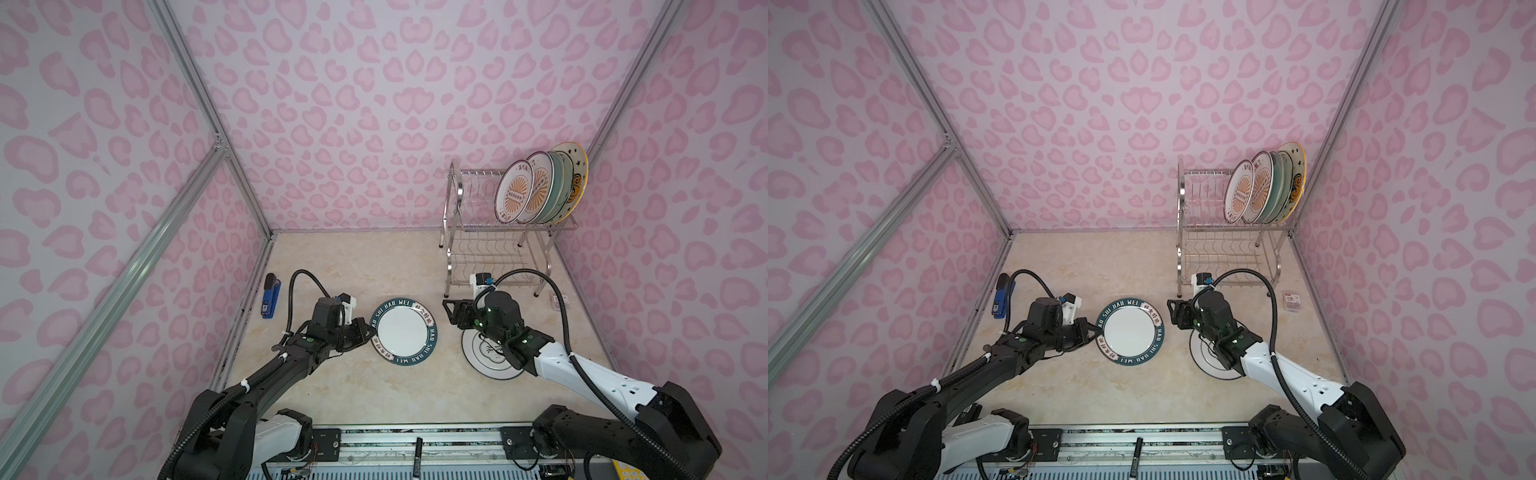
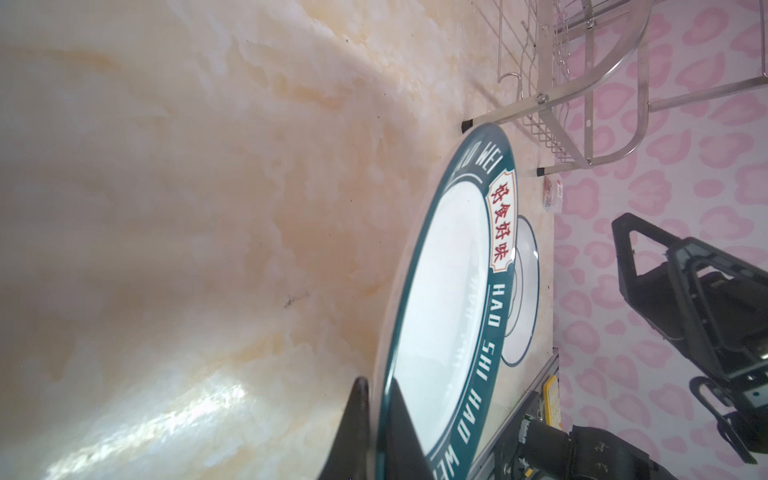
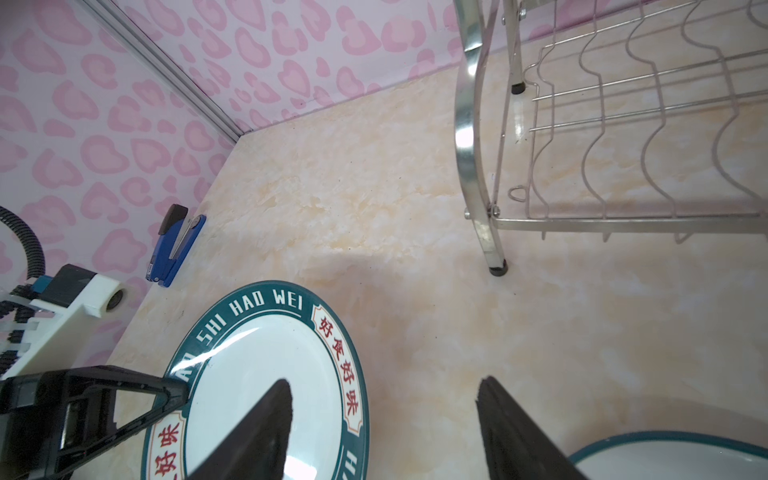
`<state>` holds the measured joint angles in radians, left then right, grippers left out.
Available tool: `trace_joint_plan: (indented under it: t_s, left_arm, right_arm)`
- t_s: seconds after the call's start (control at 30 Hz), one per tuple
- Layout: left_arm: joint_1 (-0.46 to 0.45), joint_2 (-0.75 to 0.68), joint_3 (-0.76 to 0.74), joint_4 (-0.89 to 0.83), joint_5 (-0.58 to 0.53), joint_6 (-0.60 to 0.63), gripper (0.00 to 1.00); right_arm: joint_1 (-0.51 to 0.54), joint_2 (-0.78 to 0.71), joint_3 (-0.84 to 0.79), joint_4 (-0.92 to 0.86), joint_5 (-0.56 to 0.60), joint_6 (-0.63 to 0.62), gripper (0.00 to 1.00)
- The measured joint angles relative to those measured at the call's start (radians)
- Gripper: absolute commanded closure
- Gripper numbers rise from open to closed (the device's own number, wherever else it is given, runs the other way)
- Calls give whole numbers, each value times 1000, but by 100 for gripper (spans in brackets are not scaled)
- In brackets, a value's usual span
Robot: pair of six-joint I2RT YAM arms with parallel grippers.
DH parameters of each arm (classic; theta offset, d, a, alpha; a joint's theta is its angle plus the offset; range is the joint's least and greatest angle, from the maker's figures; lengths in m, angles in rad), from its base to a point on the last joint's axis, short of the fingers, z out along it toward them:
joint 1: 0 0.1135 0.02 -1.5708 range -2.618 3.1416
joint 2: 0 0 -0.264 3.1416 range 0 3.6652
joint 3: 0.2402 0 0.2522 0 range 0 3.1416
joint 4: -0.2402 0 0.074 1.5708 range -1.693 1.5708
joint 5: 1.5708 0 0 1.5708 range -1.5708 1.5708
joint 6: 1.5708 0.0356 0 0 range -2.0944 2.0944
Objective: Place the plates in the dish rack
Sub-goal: 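Slide the green-rimmed plate away with the left gripper while the right gripper approaches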
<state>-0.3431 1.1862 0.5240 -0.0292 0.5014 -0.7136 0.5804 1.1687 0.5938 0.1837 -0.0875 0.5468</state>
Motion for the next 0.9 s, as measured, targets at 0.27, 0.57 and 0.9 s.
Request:
trace_joint_plan:
  t_s: [0.27, 0.57, 0.9]
  left_arm:
    - [32, -2, 74, -4, -1, 25, 97]
    - [41, 18, 134, 50, -2, 14, 97]
    - [42, 10, 96, 99, -1, -19, 97]
  right_arm:
    - [-19, 6, 2, 50, -71, 49, 31]
    - [-26, 41, -6, 158, -158, 127, 32]
    - [-56, 58, -42, 270, -232, 204, 31]
